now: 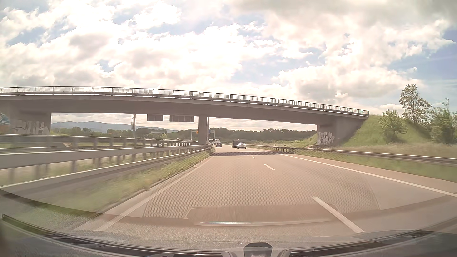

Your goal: Follow the waypoints while adhering to traffic rules and regulations

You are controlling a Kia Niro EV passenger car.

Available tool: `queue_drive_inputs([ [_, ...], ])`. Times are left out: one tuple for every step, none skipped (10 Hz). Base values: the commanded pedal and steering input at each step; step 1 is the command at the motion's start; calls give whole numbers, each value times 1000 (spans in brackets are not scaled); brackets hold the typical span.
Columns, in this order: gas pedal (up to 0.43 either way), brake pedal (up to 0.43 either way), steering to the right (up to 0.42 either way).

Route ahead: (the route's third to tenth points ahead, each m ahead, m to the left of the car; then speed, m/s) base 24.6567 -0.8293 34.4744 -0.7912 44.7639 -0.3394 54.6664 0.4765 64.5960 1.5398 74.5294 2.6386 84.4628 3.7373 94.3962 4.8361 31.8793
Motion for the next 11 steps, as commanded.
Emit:
queue_drive_inputs([
  [197,0,-6],
  [197,0,-6],
  [197,0,-7],
  [197,0,-7],
  [197,0,-7],
  [197,0,-8],
  [197,0,-8],
  [197,0,-9],
  [197,0,-9],
  [197,0,-10],
  [197,0,-10],
])
